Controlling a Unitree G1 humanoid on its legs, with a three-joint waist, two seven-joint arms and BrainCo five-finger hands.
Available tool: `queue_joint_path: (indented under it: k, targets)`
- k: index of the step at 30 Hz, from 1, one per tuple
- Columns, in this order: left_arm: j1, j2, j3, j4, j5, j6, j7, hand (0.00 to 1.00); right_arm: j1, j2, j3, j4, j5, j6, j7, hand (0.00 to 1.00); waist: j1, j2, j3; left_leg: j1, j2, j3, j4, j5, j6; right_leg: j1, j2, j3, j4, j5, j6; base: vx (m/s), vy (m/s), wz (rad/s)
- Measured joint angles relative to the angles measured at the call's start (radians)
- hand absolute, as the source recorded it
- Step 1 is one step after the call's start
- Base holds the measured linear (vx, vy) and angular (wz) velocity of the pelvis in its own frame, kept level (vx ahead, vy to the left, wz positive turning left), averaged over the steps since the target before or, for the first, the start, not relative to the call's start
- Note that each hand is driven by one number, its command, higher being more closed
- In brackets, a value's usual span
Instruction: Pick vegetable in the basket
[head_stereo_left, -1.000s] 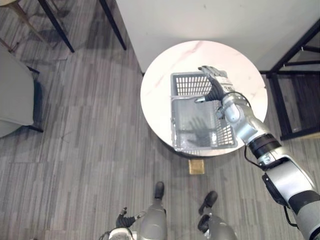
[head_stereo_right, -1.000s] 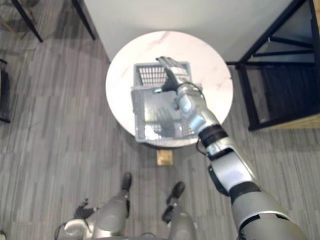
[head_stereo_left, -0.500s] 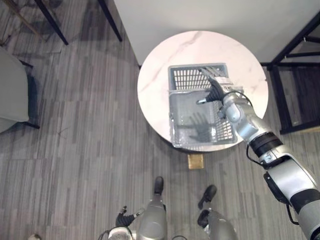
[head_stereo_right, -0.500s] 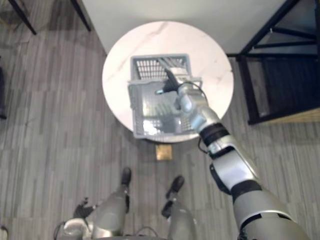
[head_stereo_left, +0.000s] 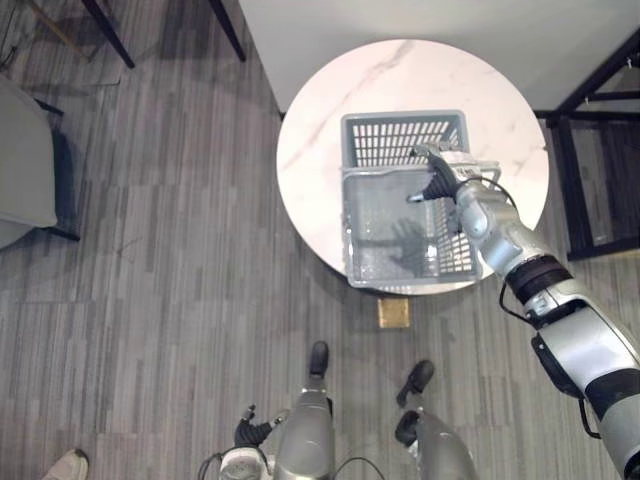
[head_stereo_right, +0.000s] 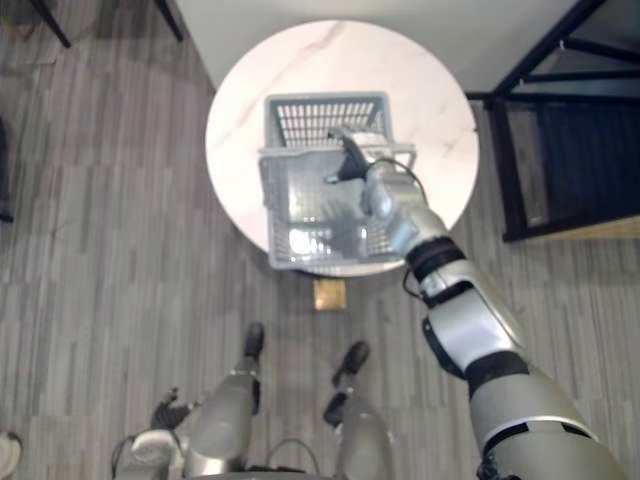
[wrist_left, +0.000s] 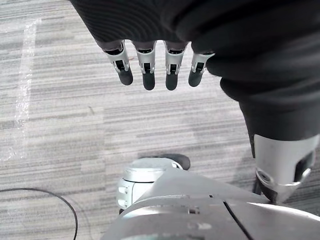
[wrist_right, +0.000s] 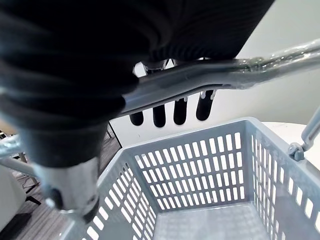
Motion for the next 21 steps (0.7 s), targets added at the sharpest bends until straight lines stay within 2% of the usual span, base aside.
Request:
queue_joint_path:
  k: [12,21]
  targets:
    - [-0.014,0.001,-0.049,0.0,0.0,0.0,0.005,0.0,-0.014,-0.036,-0.003,0.02,-0.01,0.001,-0.011,1.0,0.005,0.023,0.017,-0.006,-0.001,-0.008,0.002,0.0,0.0,0.0,0.0,0.001,-0.001,0.0,0.0,0.0,0.002,0.01]
    - [-0.025,0.002,-0.059,0.0,0.0,0.008,0.004,0.0,-0.014,-0.037,0.01,0.006,-0.046,0.004,0.001,1.0,0.016,0.025,0.02,-0.001,0.0,0.001,0.01,0.0,0.0,0.001,0.001,0.014,-0.001,0.0,0.0,0.0,0.002,-0.02]
